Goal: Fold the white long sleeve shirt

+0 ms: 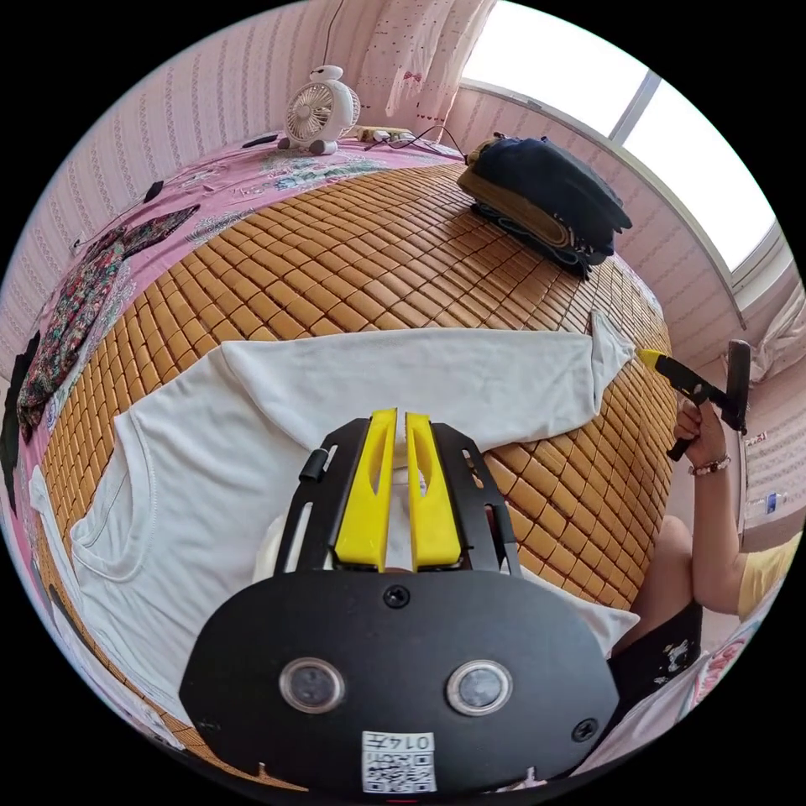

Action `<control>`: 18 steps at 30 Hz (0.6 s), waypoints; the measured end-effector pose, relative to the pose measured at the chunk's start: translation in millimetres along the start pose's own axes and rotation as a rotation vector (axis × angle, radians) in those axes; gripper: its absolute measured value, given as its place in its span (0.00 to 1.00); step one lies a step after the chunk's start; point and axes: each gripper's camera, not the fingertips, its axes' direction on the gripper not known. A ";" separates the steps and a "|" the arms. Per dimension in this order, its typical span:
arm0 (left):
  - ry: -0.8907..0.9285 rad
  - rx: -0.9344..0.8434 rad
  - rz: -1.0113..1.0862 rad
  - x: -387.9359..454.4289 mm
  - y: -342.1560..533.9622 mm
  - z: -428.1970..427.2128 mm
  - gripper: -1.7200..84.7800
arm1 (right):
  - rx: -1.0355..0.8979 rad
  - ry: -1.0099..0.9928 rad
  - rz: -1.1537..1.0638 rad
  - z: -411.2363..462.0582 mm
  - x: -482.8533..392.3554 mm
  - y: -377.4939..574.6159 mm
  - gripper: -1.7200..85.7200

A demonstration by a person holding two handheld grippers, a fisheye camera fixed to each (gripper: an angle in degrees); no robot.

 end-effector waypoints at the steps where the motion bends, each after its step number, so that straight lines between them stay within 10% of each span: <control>1: -0.005 -0.019 -0.008 1.9 -3.6 7.4 0.01 | -0.013 0.008 -0.008 5.2 -2.9 -4.2 0.13; 18: 0.057 0.002 -0.021 -16.1 -29.8 -8.7 0.06 | 0.050 -0.016 0.250 -80.0 59.7 82.4 0.11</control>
